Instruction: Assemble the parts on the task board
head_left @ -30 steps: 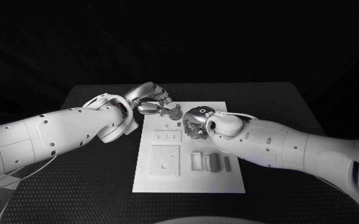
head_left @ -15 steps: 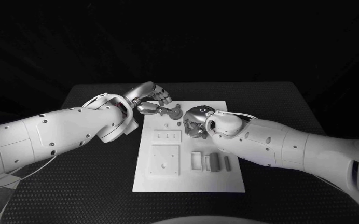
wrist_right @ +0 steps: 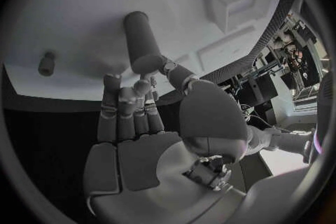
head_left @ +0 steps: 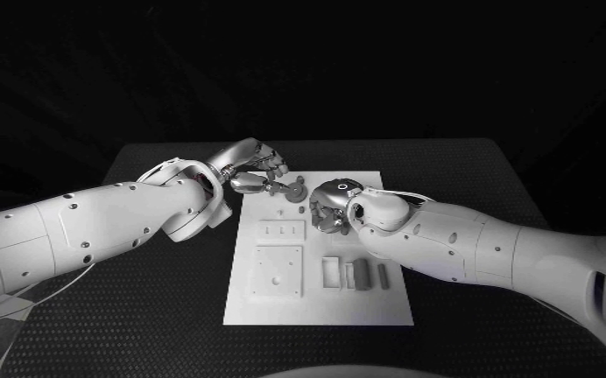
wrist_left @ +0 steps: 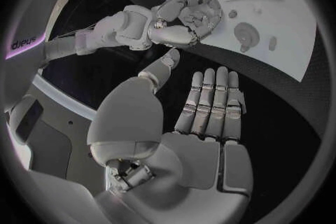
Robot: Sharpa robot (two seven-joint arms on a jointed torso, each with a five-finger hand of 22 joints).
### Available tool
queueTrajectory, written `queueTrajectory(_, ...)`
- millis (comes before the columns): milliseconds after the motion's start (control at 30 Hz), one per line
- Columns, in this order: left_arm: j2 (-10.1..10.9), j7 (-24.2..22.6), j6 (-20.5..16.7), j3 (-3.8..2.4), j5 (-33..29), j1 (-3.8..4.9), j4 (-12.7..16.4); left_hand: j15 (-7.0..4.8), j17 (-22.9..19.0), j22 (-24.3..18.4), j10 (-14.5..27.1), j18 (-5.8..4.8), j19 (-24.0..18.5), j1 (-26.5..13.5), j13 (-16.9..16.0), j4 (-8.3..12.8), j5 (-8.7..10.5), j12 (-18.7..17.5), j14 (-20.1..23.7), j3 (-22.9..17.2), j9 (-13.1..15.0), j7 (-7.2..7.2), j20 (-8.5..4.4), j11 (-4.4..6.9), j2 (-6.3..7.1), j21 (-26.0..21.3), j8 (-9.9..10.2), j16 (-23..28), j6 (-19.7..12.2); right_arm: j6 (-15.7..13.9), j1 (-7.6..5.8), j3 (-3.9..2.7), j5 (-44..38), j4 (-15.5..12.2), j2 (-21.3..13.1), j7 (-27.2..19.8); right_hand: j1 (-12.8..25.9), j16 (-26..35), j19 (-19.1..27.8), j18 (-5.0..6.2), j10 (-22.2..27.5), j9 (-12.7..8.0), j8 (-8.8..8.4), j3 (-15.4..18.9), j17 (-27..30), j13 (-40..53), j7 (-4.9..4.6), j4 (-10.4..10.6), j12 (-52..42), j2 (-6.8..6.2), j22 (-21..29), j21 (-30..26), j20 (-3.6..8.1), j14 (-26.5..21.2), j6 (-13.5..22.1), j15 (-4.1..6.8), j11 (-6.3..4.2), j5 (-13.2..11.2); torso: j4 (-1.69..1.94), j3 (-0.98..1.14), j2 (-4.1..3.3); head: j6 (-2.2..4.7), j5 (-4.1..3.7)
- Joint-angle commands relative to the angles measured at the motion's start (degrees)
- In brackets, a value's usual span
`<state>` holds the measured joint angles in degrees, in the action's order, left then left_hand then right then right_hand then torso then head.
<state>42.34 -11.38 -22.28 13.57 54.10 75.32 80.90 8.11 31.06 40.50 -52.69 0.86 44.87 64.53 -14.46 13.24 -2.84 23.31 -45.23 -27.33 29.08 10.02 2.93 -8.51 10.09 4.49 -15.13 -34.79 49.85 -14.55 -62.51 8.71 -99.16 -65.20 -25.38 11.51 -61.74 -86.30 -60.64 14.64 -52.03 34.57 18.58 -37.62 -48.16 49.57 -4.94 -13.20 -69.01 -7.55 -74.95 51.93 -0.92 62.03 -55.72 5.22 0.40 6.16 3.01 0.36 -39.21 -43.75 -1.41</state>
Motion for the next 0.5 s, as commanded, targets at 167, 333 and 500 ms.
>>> queueTrajectory(167, 0.4, 3.1, 0.2, -0.05, -8.6, 0.09, -0.1, -1.21, 0.6, -0.2, -3.1, -0.66, 3.1, -2.5, -0.3, -1.6, -0.32, 1.0, -3.3, 1.0, -0.2, -0.09, -1.16, 1.14, -0.9, 0.6, -0.4, -0.9, 0.7, -4.5, 0.12, 0.08, -0.1, -0.8, -0.8, 0.8, 0.1, -0.4, -0.5, 0.36, -0.3, 0.3, 0.29, 0.1, 0.1, -0.1, -1.21, -0.4, -0.2, 0.5, -0.9, 0.5, 0.26, 0.3, -1.8, 0.54, -0.3, -0.1, -0.05, 0.07, 0.01, 0.21, -0.09)
queueTrajectory(333, 0.9, 6.0, 1.5, -0.06, -12.4, 0.11, -0.5, -2.21, 1.3, -0.6, -5.3, -0.64, 5.1, -5.5, -0.4, -3.5, -0.36, 0.4, -5.2, 1.6, -0.5, -0.11, -2.11, 1.97, -1.15, 0.7, -0.3, -1.6, 0.7, -6.9, 0.1, 0.04, 0.2, -2.8, -2.2, 0.7, 0.5, -0.3, -0.6, 0.36, -0.4, 0.4, 0.26, 0.2, 0.1, -0.3, -1.2, -0.2, -0.1, 0.14, -0.8, 0.5, 0.3, 0.4, -1.7, 0.62, -0.34, -0.1, -0.07, 0.04, 0.08, 0.47, -0.13)
queueTrajectory(500, 1.3, 11.9, 1.7, -0.06, -14.4, 0.12, -0.7, -2.95, 2.0, -1.2, -6.3, -0.85, 6.8, -9.0, -0.5, -6.2, -0.9, -0.7, -6.5, 2.0, -0.7, -0.22, -2.95, 2.2, -1.63, 0.5, -0.3, -1.8, 0.9, -9.9, 0.01, -0.25, 0.5, -5.0, -3.5, 0.7, 0.5, -0.3, -0.7, 0.36, -0.5, 0.4, 0.25, 0.1, 0.2, -0.3, -1.17, -0.2, 0.0, -0.04, -0.8, 0.5, 0.37, 0.5, -1.7, 0.67, -0.38, -0.1, -0.09, 0.01, 0.12, 0.82, -0.1)
